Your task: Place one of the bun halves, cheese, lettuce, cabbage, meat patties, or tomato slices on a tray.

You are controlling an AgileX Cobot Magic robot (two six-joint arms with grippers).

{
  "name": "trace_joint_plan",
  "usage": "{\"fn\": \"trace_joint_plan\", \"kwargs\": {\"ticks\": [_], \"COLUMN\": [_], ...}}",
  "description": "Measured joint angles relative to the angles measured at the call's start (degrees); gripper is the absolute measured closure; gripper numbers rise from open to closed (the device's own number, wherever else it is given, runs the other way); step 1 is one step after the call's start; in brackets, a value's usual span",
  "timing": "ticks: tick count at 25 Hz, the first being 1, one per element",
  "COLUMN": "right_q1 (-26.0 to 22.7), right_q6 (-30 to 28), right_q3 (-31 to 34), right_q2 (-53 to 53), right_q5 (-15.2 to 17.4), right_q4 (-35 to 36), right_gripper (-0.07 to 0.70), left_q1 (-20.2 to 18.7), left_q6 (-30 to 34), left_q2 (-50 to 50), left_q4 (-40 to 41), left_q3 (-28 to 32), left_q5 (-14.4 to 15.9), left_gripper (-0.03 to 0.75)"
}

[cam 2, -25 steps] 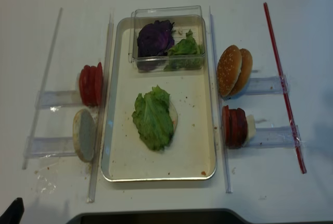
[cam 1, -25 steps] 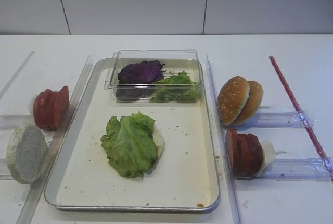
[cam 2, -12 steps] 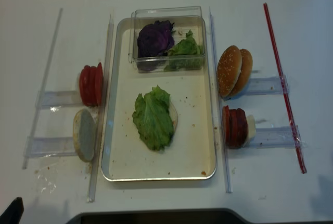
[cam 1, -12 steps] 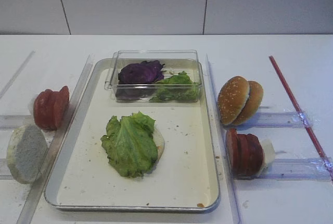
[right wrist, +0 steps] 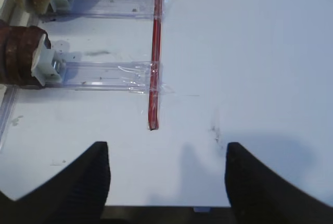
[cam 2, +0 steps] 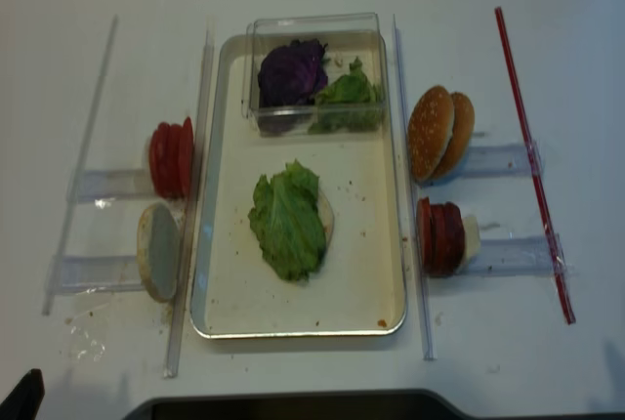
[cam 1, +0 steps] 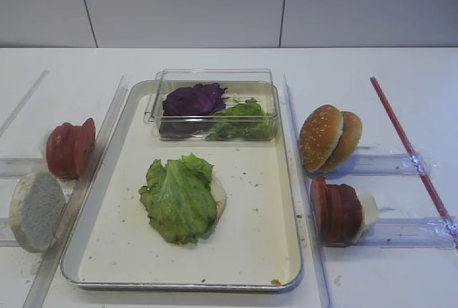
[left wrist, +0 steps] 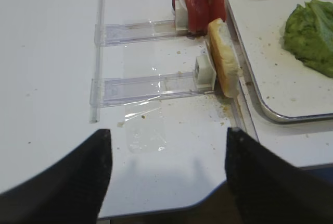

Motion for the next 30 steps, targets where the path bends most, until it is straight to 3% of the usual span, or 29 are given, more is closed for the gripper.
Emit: {"fn": "trace_joint_plan", "kwargs": {"ticks": [4, 16, 20, 25, 30], "right_q1": [0.0, 0.0, 0.0, 0.0, 0.0], "right_q6": [0.0, 0.0, 0.0, 0.0, 0.0], "right_q3": [1.46, 1.66, 1.66, 1.66, 1.66], "right_q2": [-1.01, -1.05, -1.05, -1.05, -1.05], "right_q5": [-2.28, -2.83, -2.83, -2.83, -2.83], "right_q4": [-0.13, -0.24, -0.24, -0.24, -0.24], "right_gripper": [0.139, 0.139, 0.139, 0.139, 0.139], "left_q1": [0.0, 0.0, 0.0, 0.0, 0.0], "left_q6": [0.0, 0.25, 4.5, 6.79, 6.79], "left_q2": [0.0, 0.0, 4.82, 13.2, 10.13], "left_q4": [0.13, 0.23, 0.23, 0.09, -5.02], "left_q3": [0.0, -0.16, -3.61, -10.16, -5.93], "left_q5": [0.0, 0.59, 2.45, 2.6, -0.32], "left_gripper": [0.287, 0.287, 0.287, 0.287, 0.287]}}
